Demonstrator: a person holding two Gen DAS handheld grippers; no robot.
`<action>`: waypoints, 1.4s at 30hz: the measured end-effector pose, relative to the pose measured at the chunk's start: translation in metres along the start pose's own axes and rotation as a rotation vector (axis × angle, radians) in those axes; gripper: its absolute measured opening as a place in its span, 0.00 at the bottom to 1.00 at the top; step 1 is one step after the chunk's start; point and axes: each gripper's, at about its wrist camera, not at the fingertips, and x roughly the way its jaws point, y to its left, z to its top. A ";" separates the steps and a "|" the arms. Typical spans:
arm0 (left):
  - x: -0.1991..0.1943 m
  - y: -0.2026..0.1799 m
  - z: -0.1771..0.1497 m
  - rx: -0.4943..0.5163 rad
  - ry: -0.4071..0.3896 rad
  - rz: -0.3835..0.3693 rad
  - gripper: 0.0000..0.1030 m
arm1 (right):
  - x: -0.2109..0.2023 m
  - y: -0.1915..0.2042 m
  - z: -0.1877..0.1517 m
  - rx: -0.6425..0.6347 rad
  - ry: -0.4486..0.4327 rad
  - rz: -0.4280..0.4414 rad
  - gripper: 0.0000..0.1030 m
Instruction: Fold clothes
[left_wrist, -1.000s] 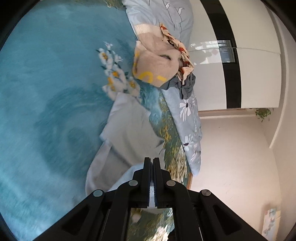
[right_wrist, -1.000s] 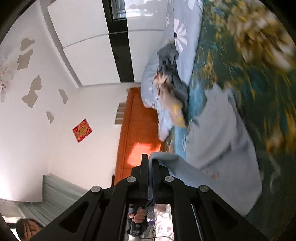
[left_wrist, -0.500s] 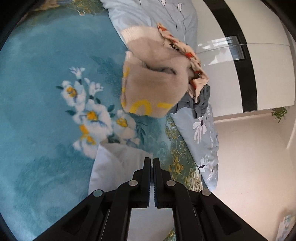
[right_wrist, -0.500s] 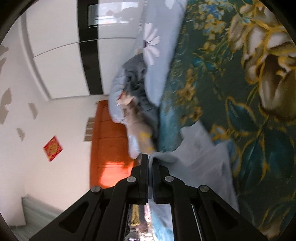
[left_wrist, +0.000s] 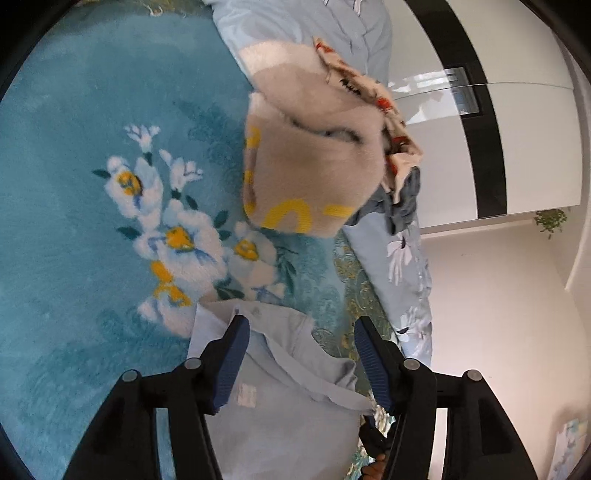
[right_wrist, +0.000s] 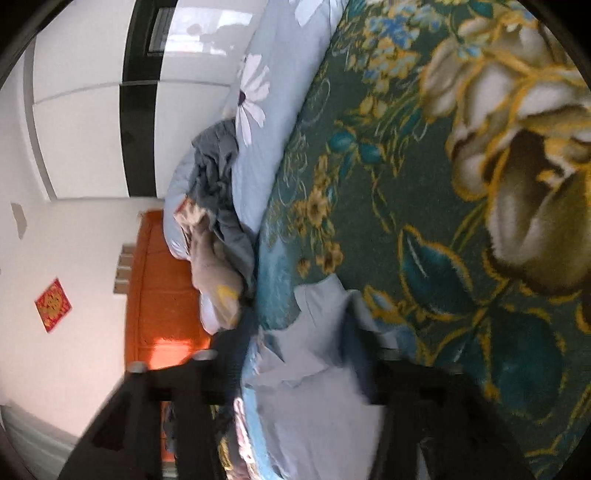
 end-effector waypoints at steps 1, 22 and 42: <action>-0.007 0.000 -0.007 0.006 -0.006 0.009 0.62 | -0.004 0.001 0.000 -0.006 -0.009 0.001 0.54; -0.026 0.075 -0.179 -0.108 0.080 0.141 0.63 | -0.111 -0.037 -0.139 -0.074 0.036 -0.236 0.55; -0.014 0.083 -0.161 -0.123 -0.067 0.104 0.24 | -0.068 -0.063 -0.155 0.055 -0.068 0.004 0.13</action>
